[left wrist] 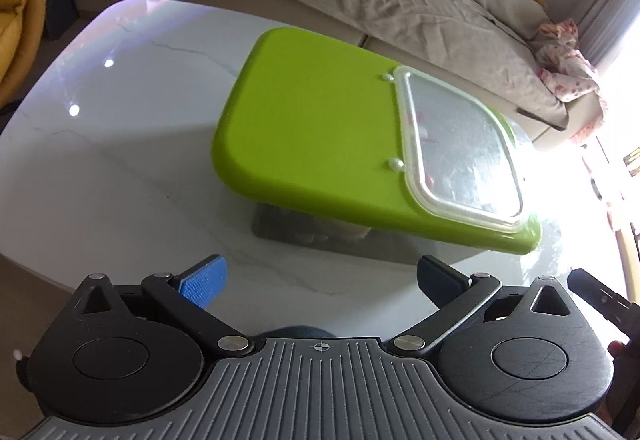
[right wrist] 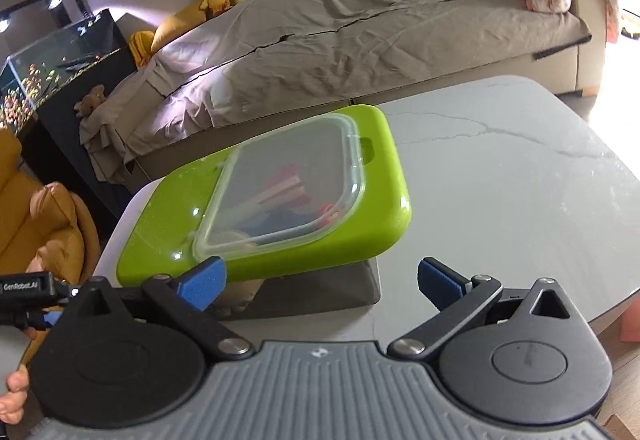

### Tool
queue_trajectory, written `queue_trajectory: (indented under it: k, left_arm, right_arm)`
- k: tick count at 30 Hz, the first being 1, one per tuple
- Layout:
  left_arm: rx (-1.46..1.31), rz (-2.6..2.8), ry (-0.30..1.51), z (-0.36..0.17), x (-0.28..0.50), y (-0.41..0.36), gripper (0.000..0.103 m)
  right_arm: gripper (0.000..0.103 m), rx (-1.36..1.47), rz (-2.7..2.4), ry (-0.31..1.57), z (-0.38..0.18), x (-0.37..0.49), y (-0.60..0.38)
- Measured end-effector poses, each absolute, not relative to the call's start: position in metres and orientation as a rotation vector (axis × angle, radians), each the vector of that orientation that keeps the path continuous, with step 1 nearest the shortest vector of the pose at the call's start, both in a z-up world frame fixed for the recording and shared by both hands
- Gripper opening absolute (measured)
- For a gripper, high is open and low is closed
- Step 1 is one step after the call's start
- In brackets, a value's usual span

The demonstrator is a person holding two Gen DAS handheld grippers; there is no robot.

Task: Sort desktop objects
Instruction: 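Open both tools and pull them back from the lid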

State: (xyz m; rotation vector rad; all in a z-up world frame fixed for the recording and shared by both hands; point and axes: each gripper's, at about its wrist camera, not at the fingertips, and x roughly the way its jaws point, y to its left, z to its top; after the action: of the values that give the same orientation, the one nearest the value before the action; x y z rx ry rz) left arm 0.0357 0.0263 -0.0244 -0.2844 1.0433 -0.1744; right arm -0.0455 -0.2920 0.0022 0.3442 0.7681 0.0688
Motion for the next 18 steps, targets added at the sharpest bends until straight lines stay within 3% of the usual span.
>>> queue_trajectory:
  k: [9, 18]
  left_arm:
    - [-0.012, -0.083, 0.899, 0.015, -0.023, -0.022, 0.103]
    - [0.004, -0.016, 0.89, 0.03, -0.033, -0.035, 0.103]
  right_arm:
    - [0.103, 0.179, 0.103, 0.849, 0.05, -0.071, -0.231]
    - [0.103, 0.229, 0.081, 0.965, 0.061, -0.05, -0.233]
